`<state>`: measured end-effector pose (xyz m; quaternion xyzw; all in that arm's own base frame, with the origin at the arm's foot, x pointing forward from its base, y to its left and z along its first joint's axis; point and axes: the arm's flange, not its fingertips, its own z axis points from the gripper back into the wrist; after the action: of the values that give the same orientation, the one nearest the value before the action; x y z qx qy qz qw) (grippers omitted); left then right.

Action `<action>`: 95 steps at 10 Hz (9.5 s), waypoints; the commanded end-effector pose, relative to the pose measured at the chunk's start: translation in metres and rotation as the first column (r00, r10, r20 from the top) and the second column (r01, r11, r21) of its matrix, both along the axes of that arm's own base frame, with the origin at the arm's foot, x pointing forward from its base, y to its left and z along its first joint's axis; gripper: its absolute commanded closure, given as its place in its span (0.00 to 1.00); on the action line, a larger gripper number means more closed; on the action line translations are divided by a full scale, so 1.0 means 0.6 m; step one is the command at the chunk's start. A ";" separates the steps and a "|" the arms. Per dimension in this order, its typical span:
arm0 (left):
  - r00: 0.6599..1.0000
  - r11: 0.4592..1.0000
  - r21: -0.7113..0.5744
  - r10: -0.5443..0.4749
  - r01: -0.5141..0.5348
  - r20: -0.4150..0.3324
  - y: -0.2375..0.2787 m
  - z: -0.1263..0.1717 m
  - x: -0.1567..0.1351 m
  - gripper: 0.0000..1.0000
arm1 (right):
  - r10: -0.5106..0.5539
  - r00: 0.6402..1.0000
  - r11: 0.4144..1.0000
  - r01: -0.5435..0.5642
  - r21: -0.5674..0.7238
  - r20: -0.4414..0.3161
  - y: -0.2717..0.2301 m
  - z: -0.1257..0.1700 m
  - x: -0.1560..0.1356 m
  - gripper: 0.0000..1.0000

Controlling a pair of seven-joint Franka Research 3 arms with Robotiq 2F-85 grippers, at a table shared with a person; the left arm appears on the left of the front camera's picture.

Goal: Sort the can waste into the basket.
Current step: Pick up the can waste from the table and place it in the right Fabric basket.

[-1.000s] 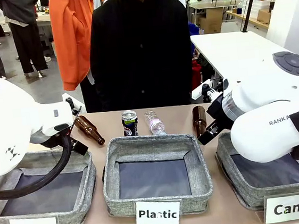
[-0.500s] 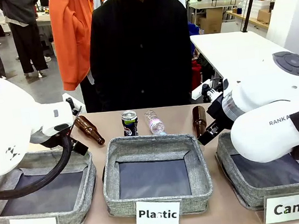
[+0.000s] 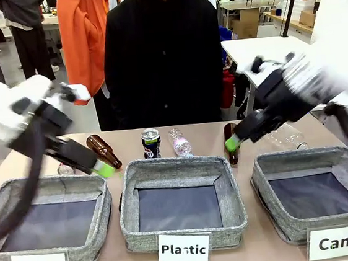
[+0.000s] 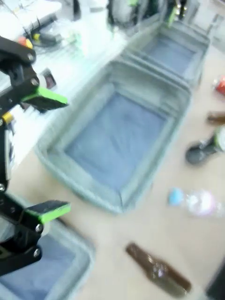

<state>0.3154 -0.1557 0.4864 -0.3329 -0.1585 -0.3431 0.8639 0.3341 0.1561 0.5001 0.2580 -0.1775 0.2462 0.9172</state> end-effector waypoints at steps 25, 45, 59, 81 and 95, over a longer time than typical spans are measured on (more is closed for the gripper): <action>0.594 0.262 -0.578 0.619 -0.773 -0.514 0.653 -0.094 -0.071 0.00 | -0.027 0.984 0.987 -0.001 0.161 0.175 -0.194 0.011 0.070 0.00; 0.693 0.332 -0.644 0.561 -0.690 -0.453 0.726 0.070 -0.282 0.00 | 0.622 0.603 0.653 -0.751 0.093 0.499 0.145 -0.266 0.383 0.00; 0.730 0.598 -0.487 0.263 -0.637 -0.631 0.508 -0.020 -0.135 0.00 | 0.467 0.614 0.654 -0.724 0.217 0.636 0.200 -0.359 0.454 0.00; 0.730 0.598 -0.487 0.263 -0.637 -0.631 0.508 -0.020 -0.135 0.00 | -0.261 0.931 0.924 0.164 0.344 0.255 -0.362 -0.012 -0.199 0.00; 0.667 0.528 -0.425 0.455 -0.735 -0.589 0.723 0.142 -0.302 0.00 | 0.561 0.748 0.824 -0.544 -0.156 0.355 -0.022 -0.096 0.250 0.00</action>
<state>0.1354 0.2688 0.5679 -0.5921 -0.2032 0.1358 0.7679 0.4478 0.1392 0.4507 0.2358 -0.2425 0.5107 0.7904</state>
